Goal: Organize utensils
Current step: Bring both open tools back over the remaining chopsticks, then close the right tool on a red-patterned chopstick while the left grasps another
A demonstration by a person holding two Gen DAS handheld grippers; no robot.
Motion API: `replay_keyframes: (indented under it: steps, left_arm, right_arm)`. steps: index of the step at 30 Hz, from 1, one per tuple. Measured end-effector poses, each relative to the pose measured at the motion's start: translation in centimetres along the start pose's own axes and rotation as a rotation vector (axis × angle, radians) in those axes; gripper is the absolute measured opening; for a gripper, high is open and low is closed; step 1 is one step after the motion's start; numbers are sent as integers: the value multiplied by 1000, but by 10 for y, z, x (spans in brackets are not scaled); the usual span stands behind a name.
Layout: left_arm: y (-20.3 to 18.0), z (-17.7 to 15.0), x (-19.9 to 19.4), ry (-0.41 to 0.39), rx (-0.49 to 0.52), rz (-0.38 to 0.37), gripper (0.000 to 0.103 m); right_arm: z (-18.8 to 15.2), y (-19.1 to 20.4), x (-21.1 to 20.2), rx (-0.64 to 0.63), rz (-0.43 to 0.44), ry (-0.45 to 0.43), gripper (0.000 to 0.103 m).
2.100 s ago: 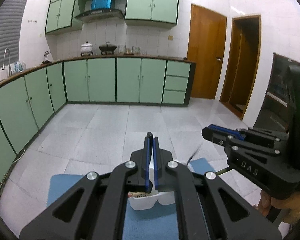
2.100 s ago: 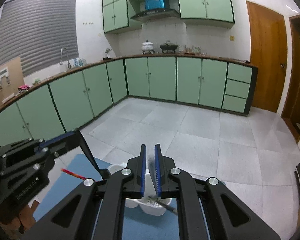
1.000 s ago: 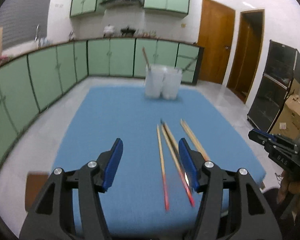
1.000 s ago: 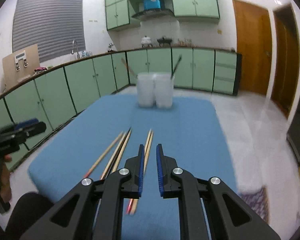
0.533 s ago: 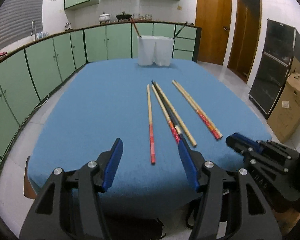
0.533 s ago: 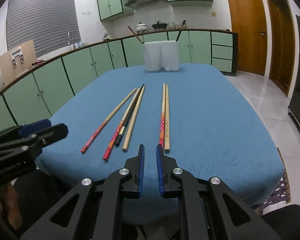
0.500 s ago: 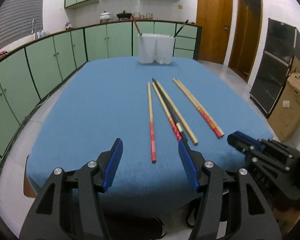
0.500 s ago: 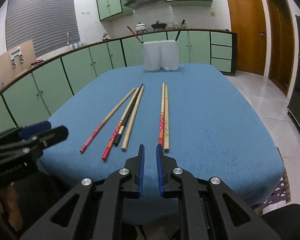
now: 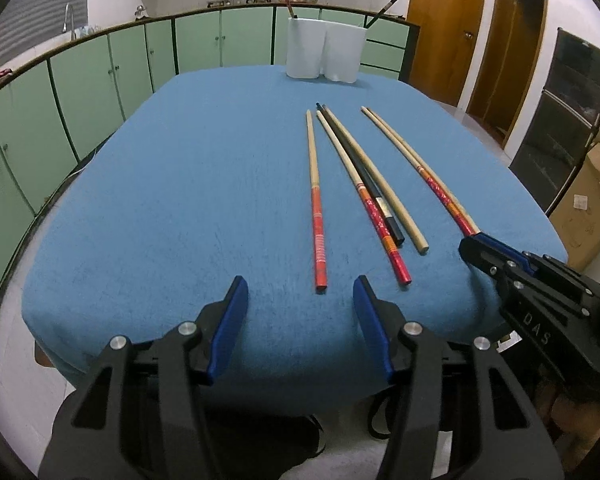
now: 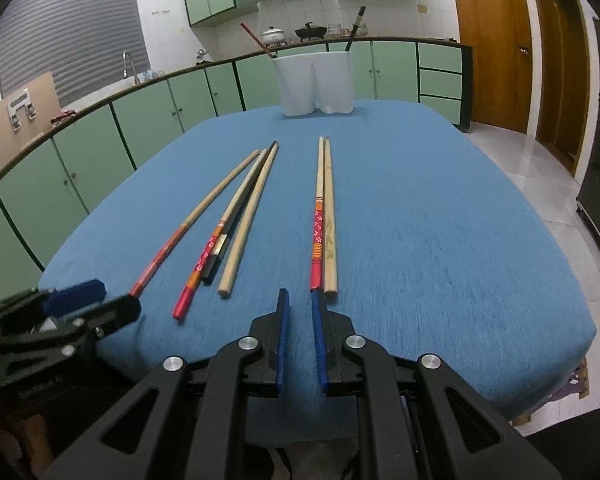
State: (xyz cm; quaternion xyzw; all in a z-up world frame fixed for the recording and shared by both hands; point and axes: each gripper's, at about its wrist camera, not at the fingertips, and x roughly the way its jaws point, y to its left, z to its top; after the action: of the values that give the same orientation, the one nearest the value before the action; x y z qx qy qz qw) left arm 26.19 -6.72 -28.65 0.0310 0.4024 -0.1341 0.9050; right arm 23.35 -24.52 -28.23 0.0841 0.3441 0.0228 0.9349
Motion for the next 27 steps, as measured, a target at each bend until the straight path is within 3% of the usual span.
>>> replay_keyframes:
  steps: [10, 18, 23, 27]
  left_arm:
    - [-12, 2, 4, -2, 31, -12, 53]
    - [-14, 1, 5, -11, 20, 3, 54]
    - [-16, 0, 7, -30, 21, 17, 55]
    - [-15, 2, 9, -40, 16, 23, 45]
  right_arm:
    - [1, -7, -1, 12, -33, -7, 12]
    - [-2, 4, 0, -42, -108, -36, 19]
    - [-3, 3, 0, -43, -99, -40, 20]
    - [-3, 2, -2, -39, -91, -43, 18]
